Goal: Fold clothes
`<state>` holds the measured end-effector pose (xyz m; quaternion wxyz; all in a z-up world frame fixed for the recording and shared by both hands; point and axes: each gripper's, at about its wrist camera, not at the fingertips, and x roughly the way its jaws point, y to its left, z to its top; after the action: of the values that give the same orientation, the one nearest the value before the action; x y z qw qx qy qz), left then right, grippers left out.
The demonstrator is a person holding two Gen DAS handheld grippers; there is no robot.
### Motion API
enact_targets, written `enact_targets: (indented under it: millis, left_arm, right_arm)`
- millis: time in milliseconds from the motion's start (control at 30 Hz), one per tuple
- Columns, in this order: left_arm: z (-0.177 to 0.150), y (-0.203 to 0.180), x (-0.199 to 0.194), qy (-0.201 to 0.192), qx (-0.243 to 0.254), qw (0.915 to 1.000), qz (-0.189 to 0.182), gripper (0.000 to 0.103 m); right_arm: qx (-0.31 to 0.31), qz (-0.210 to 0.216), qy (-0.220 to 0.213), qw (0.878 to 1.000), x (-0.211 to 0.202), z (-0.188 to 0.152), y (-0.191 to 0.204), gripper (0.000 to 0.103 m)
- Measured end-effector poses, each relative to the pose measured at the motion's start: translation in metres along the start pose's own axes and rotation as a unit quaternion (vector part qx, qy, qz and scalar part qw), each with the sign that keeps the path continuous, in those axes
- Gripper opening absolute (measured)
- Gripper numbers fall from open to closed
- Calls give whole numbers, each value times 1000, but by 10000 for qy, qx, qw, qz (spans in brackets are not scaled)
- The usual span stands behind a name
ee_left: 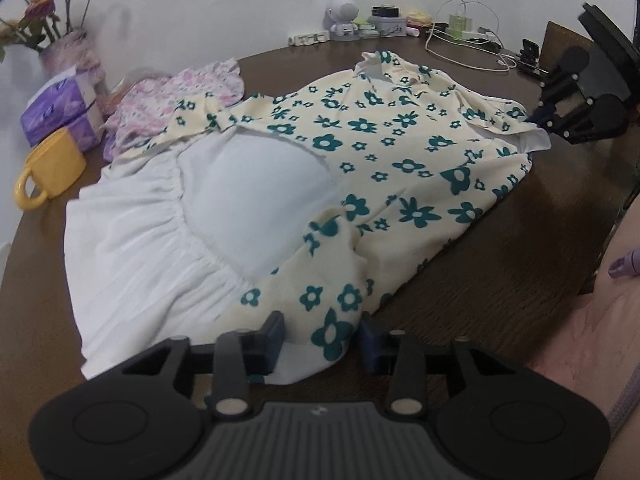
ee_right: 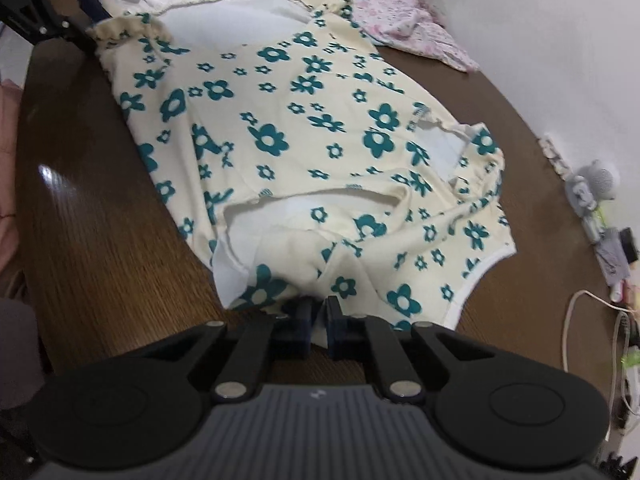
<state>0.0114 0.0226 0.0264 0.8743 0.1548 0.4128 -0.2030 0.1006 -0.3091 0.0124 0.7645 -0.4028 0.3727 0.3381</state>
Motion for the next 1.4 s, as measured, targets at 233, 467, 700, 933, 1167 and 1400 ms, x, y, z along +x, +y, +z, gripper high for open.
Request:
enact_targets:
  millis: [233, 467, 700, 933, 1167, 1400]
  left_arm:
    - [-2, -4, 3, 96, -60, 9998, -144, 79]
    - [-5, 1, -1, -44, -231, 9997, -61, 19]
    - [-8, -2, -9, -157, -36, 9999, -34, 9]
    - [-5, -5, -21, -215, 179, 9996, 1, 7]
    - [49, 18, -23, -483, 706, 9950, 516, 5]
    - [111, 64, 42, -355, 985, 9907, 867, 2]
  right_arm:
    - [71, -233, -4, 9997, 0, -3, 6, 4]
    - [143, -267, -64, 9995, 0, -5, 6, 4]
    - [123, -324, -127, 9993, -1, -5, 9, 3]
    - [-34, -332, -194, 9993, -17, -7, 11, 2]
    - [7, -891, -600, 9942, -33, 21, -26, 2]
    - [-132, -1272, -400, 9910, 17, 57, -58, 0]
